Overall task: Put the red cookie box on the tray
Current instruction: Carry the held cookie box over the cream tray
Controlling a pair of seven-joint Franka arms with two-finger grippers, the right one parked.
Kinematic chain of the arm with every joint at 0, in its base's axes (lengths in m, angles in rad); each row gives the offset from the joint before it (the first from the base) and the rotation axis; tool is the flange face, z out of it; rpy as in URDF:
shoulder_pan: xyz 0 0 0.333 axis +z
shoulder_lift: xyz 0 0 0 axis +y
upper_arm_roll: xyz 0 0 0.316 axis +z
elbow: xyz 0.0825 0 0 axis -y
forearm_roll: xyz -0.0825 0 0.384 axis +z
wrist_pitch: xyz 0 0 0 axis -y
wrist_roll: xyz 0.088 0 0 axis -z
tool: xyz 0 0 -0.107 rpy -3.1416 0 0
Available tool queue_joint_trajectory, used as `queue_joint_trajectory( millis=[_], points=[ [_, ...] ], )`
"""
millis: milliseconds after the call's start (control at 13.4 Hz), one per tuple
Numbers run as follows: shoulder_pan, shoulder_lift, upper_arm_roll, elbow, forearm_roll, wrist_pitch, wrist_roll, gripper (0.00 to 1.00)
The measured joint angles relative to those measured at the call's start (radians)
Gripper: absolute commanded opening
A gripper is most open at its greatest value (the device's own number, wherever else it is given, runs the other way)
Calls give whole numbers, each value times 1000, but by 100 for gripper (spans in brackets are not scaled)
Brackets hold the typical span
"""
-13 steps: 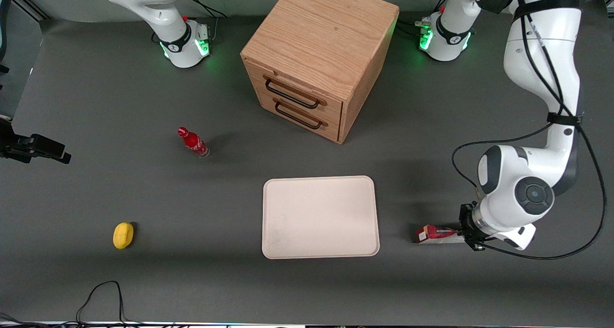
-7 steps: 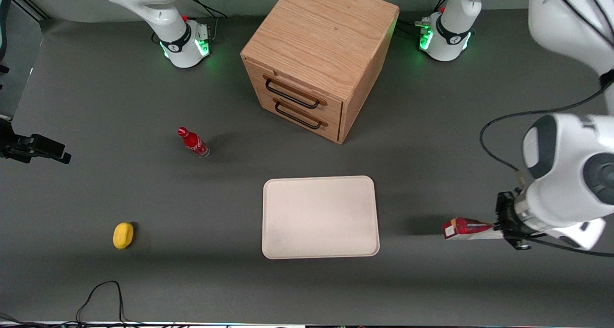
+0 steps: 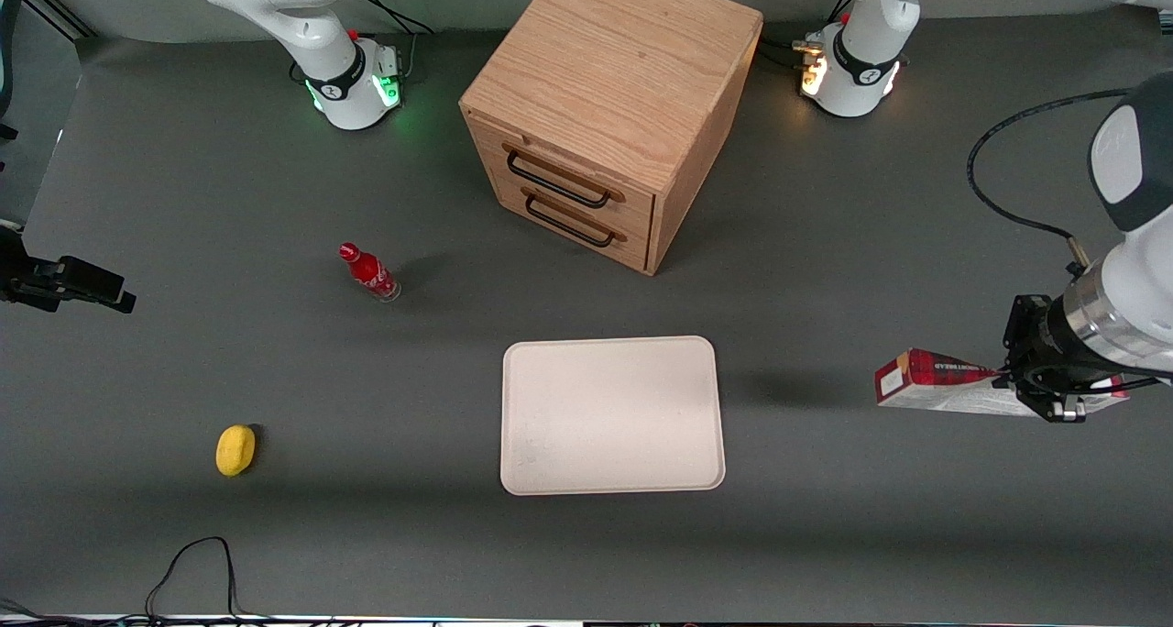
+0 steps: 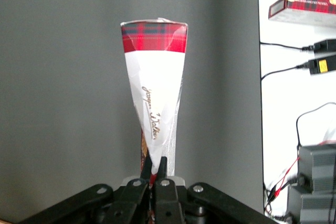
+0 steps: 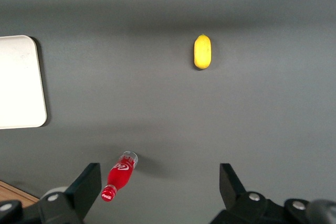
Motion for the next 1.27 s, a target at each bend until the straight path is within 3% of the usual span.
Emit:
queue_joint_trajectory(
  millis=[372,894,1266],
  points=[
    [-4,9,-61,-2,-1,3,83,0],
    [-14,11,-251,-2,-1,6,459,0],
    [-93,12,-274,-2,15,8,767,0]
  ],
)
